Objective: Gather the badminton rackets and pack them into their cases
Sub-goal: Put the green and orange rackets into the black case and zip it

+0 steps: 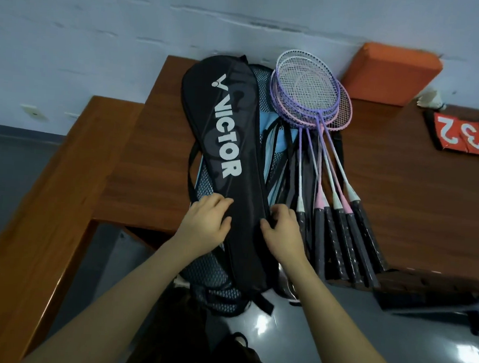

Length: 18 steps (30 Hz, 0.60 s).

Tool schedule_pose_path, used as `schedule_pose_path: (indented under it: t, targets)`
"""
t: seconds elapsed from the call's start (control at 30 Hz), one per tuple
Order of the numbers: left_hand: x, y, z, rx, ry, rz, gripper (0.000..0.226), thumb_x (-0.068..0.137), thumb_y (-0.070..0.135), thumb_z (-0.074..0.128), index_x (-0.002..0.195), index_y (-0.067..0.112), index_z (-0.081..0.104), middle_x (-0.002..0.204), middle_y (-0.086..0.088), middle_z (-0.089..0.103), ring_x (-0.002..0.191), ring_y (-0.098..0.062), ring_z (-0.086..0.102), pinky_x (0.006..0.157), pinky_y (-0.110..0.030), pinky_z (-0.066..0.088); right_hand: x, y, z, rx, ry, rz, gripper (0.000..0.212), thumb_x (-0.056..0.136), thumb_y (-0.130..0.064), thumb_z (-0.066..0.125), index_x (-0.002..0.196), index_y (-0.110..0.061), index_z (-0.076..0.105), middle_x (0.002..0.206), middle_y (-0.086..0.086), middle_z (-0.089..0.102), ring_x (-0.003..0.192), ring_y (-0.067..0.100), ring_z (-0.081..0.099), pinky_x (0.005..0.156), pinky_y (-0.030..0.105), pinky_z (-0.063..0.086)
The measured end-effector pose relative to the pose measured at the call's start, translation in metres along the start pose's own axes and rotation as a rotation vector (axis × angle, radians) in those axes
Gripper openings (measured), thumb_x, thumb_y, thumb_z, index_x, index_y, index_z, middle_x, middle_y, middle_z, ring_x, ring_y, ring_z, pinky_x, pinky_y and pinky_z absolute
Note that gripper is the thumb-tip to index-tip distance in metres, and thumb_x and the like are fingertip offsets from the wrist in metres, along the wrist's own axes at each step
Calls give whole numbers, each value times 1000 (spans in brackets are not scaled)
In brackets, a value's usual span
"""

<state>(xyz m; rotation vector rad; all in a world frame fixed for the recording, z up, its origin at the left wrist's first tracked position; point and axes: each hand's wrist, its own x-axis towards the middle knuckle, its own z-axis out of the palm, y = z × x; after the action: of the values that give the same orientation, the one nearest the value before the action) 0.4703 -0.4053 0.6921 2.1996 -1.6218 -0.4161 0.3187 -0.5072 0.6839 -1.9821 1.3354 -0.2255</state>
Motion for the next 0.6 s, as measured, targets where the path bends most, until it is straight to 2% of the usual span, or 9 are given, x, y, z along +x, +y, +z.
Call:
schedule_pose_path:
  t: [0.1,0.27,0.37,0.43,0.53,0.6]
  targets:
    - [38,-33,-13,3,-6,-3,49,84,29,41,124,5,53,112,-11,57,100,-30,54,84,-39,44,43,-23,7,10,56,17,36,90,-23,55,122,-9,48,121,10,49,105,27,54,92,44,45]
    - [113,-91,-45,-9,12,25,57,83,41,28,120,8,57,112,-8,58,100,-28,54,82,-38,43,120,-70,23,-14,150,94,36,90,-23,54,121,-8,48,121,12,49,108,28,52,93,45,44]
    - [155,-119,-55,-1,4,25,62,82,46,27,120,8,58,119,-10,57,111,-30,51,88,-39,41,159,-92,30,-5,185,154,37,90,-23,54,123,-9,46,122,13,50,111,29,51,95,48,42]
    - [180,-132,-57,24,-36,-2,63,85,50,30,128,10,51,136,-13,46,127,-32,39,99,-43,33,181,-101,32,-45,211,178,38,90,-23,54,125,-9,45,121,13,52,110,29,52,94,46,41]
    - [212,-151,-54,96,-108,-109,60,91,51,39,142,21,29,154,-9,15,140,-32,13,110,-47,18,207,-110,34,-78,238,190,36,91,-22,53,124,-10,47,118,11,54,108,28,52,94,45,39]
    - [225,-162,-50,117,-118,-183,66,89,52,43,144,23,22,154,-14,9,138,-38,14,109,-49,19,220,-115,35,-81,247,194,33,91,-21,53,121,-9,49,116,10,55,108,28,52,95,47,38]
